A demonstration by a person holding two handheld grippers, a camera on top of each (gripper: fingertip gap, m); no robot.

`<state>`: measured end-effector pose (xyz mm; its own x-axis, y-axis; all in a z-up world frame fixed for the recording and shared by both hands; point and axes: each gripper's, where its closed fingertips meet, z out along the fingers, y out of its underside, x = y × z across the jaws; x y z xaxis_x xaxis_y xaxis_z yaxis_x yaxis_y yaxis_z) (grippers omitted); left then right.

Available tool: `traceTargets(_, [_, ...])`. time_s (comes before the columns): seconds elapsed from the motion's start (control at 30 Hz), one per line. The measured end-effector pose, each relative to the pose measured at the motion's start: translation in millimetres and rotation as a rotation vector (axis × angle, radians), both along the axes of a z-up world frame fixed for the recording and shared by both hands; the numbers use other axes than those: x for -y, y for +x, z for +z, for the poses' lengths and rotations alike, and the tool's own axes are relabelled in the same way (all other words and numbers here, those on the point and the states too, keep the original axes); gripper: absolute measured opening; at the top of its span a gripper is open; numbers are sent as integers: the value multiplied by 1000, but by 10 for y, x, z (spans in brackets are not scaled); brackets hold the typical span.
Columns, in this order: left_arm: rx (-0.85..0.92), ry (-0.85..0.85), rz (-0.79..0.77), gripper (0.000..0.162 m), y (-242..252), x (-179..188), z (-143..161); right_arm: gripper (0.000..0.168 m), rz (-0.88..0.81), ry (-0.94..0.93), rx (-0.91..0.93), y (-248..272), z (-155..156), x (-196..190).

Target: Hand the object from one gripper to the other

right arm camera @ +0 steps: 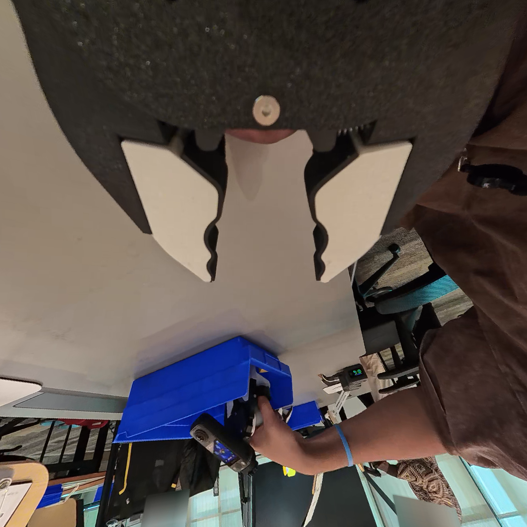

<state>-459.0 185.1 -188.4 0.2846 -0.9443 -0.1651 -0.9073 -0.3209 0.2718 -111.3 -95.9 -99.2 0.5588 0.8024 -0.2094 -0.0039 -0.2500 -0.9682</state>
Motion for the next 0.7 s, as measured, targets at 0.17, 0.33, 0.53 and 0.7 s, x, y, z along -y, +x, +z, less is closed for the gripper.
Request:
traceTargets(0.17, [6, 45, -63, 72, -10, 22, 79, 65, 1, 0, -20, 11, 33, -3])
traceTargets(0.33, [285, 219, -108, 72, 233, 64, 670, 61, -4, -91, -71, 68, 86, -86])
traceTargets(0.53, [861, 343, -282, 71, 1090, 548, 1582, 74, 19, -417, -50, 48, -28, -530])
traceTargets(0.7, [1207, 320, -488, 71, 2085, 1104, 1980, 75, 172, -522, -314, -250, 519, -1025])
